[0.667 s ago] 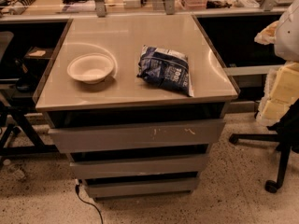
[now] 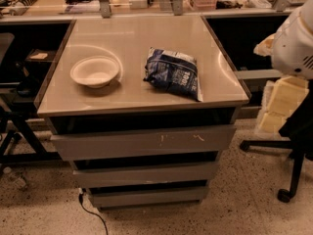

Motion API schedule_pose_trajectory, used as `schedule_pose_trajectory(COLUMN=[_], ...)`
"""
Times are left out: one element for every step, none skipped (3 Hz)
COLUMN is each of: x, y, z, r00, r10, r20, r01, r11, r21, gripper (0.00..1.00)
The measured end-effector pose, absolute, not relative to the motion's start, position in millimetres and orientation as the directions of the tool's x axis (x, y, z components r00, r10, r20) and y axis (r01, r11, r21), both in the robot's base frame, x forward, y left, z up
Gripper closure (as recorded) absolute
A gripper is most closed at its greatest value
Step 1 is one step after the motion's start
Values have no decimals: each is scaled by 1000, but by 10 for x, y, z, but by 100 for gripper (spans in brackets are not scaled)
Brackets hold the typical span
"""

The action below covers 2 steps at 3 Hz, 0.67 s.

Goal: Open top drawer

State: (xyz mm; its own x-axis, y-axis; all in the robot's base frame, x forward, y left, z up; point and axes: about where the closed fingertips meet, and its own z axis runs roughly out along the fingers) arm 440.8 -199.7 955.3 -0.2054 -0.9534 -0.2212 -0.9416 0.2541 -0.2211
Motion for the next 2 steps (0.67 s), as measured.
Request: schedule_pose_trajectory(x=[4422, 4344], y=[-1822, -1689], z=[9287, 9003], r00=[-190, -188], r10=[-955, -950], r20=[-230, -248], r01=[-956, -969], r11=[233, 220], r21=[-179, -109], gripper=[0, 0])
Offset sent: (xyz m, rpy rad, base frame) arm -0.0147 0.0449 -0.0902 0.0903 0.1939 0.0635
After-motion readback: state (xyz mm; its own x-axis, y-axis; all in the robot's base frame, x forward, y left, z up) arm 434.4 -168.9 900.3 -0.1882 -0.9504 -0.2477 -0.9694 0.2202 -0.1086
